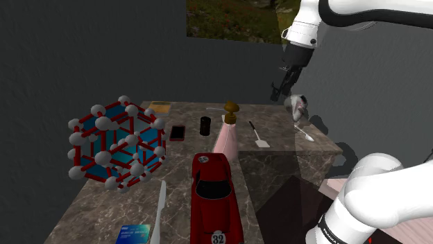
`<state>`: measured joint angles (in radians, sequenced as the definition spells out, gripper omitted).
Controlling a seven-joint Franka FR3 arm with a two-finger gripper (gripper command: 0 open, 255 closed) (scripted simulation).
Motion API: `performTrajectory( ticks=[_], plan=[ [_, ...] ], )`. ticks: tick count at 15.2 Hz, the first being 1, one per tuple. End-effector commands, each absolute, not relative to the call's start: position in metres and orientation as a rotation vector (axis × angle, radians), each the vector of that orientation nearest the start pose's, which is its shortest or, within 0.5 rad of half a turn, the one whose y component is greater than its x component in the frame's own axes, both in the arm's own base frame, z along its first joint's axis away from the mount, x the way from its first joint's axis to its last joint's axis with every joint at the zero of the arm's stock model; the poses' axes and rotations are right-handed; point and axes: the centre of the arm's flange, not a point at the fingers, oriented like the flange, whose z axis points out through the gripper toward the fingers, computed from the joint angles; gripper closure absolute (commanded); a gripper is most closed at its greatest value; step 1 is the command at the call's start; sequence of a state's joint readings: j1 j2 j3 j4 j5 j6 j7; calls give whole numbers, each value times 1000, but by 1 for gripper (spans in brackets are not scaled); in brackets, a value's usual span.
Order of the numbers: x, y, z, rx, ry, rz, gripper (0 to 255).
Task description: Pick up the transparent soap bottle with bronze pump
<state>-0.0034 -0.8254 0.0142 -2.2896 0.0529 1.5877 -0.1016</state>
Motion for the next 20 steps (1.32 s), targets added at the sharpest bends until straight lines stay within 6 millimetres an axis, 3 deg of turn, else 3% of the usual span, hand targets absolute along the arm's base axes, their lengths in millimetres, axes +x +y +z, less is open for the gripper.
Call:
performTrajectory(
  ticks=[1,13,20],
  plan=[
    [297,11,636,-3094,-172,-194,0],
    [444,80,590,-3199,-4,-135,0],
    [444,80,553,-3199,-4,-135,0]
  ],
)
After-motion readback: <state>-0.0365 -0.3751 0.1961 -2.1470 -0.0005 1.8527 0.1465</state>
